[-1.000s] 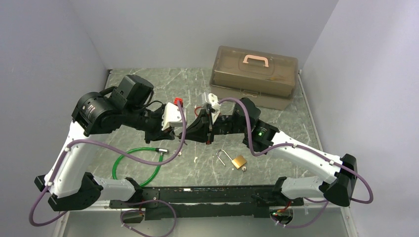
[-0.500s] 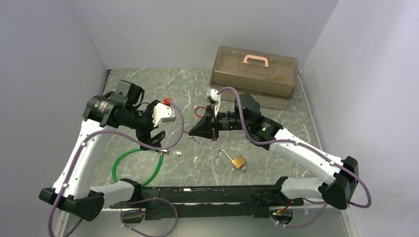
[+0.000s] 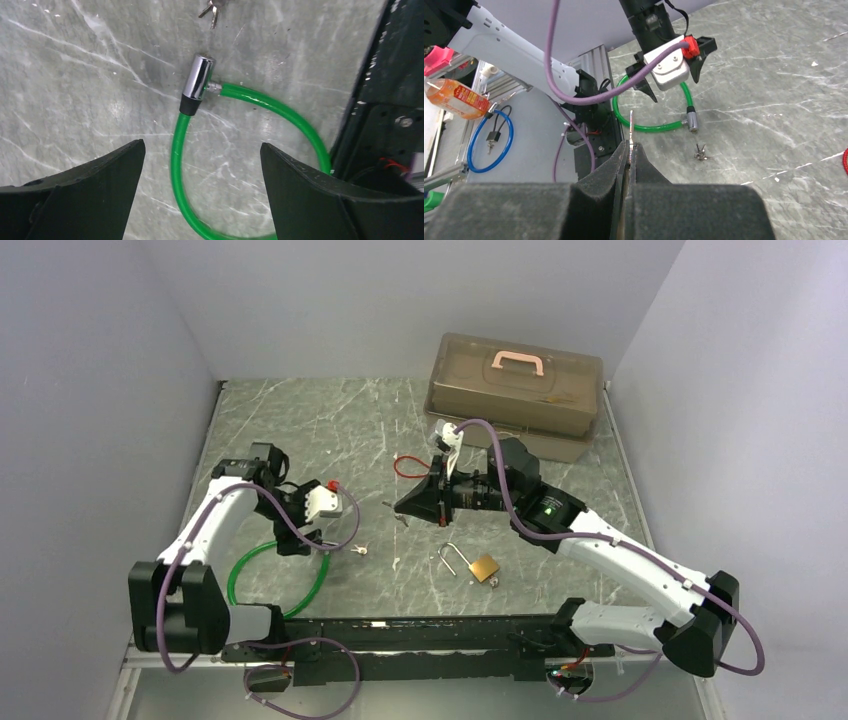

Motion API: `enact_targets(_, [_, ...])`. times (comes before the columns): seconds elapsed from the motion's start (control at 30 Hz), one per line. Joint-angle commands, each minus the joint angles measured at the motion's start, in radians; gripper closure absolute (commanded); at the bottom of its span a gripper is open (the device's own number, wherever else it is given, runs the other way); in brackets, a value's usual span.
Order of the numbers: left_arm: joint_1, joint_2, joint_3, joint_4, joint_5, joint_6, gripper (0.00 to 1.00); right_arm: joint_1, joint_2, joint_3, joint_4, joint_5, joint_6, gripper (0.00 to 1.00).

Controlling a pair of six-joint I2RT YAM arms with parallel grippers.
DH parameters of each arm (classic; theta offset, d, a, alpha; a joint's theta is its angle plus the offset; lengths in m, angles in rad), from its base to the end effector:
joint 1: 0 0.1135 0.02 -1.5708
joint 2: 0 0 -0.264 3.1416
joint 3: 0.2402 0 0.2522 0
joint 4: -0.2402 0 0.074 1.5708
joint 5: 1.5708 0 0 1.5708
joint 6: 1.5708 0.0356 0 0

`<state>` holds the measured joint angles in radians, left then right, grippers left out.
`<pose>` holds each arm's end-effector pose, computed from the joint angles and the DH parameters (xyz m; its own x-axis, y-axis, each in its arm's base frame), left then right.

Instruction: Unlock with the key

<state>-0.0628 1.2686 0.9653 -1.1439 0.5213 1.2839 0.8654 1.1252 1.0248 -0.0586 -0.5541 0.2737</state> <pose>0.2045 -0.0306 0.2456 -0.1693 0.8440 -0.5089 0.9827 0.1841 -0.0216 0.1536 0.2093 0.3704 -0.3649 -0.0739 -0.9281 -0.9199 0.1826 0.3471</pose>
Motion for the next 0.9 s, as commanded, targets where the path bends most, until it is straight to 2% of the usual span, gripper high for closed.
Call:
enact_targets(0.0, [0.018,0.097,-0.022,0.138,0.034,0.136,0.13,-0.004,-0.039,-0.006,0.052,0.047,0.019,1.00])
enact_targets(0.23, [0.058,0.253,-0.014,0.182,0.056,0.170,0.23,-0.011,-0.048,0.000,0.052,0.063,0.027,1.00])
enact_targets(0.73, [0.058,0.270,-0.199,0.392,-0.024,0.223,0.39,-0.060,-0.076,-0.005,0.051,0.079,0.053,1.00])
enact_targets(0.8, [0.059,0.276,-0.208,0.400,-0.032,0.225,0.46,-0.062,-0.077,0.001,0.048,0.078,0.055,1.00])
enact_targets(0.87, [0.058,0.287,-0.212,0.404,-0.045,0.224,0.62,-0.062,-0.074,0.007,0.045,0.077,0.057,1.00])
